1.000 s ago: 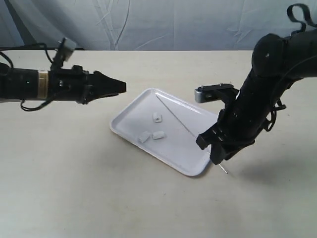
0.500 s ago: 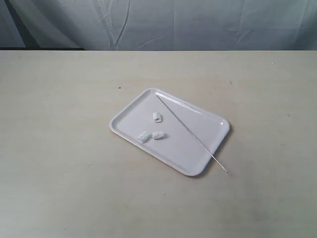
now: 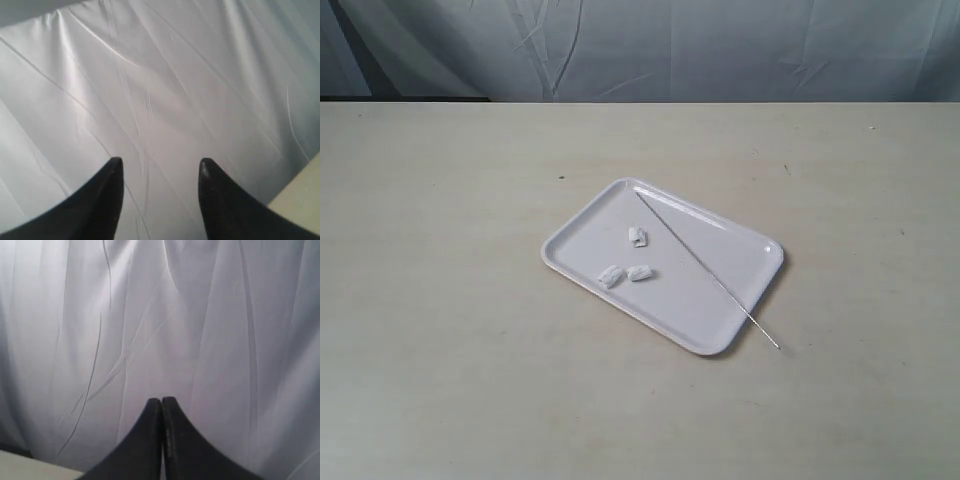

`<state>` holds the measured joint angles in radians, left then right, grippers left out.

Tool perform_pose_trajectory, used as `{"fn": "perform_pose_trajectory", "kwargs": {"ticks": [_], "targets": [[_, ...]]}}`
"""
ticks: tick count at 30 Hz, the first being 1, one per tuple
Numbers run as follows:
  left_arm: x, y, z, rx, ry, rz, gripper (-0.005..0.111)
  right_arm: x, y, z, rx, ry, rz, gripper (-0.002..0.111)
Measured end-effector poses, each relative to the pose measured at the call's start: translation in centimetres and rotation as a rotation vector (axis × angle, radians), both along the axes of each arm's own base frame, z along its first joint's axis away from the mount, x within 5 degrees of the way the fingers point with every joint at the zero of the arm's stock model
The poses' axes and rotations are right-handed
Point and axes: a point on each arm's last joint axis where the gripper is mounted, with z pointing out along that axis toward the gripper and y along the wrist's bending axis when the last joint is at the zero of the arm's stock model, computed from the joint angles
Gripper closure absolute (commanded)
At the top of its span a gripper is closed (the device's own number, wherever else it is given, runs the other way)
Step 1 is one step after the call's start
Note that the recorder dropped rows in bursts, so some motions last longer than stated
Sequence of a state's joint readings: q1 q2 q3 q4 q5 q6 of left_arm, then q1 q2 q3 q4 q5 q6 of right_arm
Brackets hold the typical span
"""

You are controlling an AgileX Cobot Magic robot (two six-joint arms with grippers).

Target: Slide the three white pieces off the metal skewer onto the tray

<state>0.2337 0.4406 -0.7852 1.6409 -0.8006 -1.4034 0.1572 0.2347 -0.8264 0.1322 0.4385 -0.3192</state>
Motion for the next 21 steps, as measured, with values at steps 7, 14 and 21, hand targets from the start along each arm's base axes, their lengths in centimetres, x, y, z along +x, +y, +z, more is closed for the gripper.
{"fn": "perform_pose_trajectory", "kwargs": {"ticks": [7, 14, 21], "targets": [[1.4, 1.9, -11.9, -0.307, 0.273, 0.14, 0.061, 0.5, 0.0, -9.6, 0.096, 0.155, 0.017, 0.109], [2.2, 3.2, -18.6, -0.54, 0.342, 0.236, 0.061, 3.1, 0.4, -15.4, 0.104, 0.305, 0.006, 0.109], [2.3, 3.9, -20.1, -0.556, 0.335, 0.317, 0.061, 4.4, 0.5, -18.2, 0.128, 0.32, 0.0, 0.109]]}}
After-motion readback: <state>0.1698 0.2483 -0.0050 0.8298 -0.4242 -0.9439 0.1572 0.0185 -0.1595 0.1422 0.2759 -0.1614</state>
